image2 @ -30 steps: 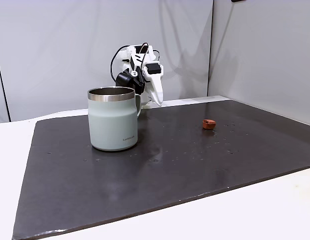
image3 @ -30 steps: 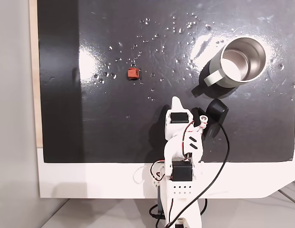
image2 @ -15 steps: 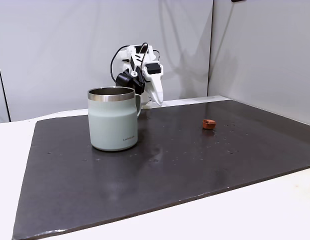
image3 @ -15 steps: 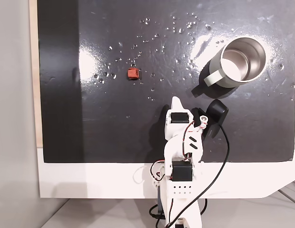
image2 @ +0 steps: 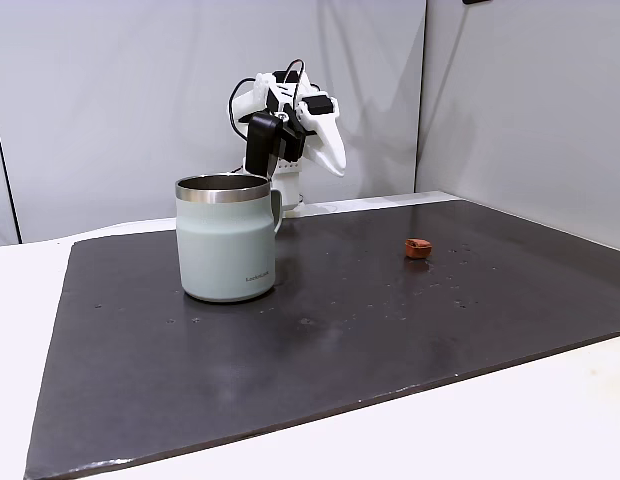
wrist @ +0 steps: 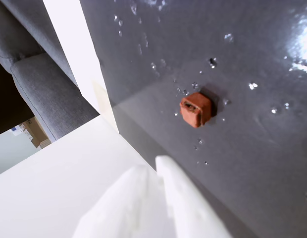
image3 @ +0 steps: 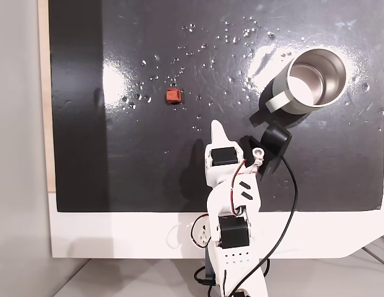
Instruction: Grasp a cube and put it in the cup.
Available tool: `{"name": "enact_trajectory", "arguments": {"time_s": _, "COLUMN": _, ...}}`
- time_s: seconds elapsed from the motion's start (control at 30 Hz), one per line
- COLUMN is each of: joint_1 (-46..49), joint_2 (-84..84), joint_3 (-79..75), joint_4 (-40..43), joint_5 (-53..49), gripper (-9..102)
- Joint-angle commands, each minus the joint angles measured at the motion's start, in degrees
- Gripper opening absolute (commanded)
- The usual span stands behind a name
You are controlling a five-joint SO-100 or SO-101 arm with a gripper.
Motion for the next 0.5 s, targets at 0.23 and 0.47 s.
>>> {"name": "enact_trajectory", "arguments": {"time_s": 0.23, "joint_1": -3.7, "joint_2": -20.0, "joint_3": -19.7, "joint_4": -2.7, "joint_5": 3.7, "gripper": 0}}
{"name": "enact_trajectory", "arguments": {"time_s": 0.47, "joint_1": -6.0, "joint_2": -36.0, "joint_3": -35.0, "joint_4": -1.8, "joint_5": 7.9, "gripper": 0}}
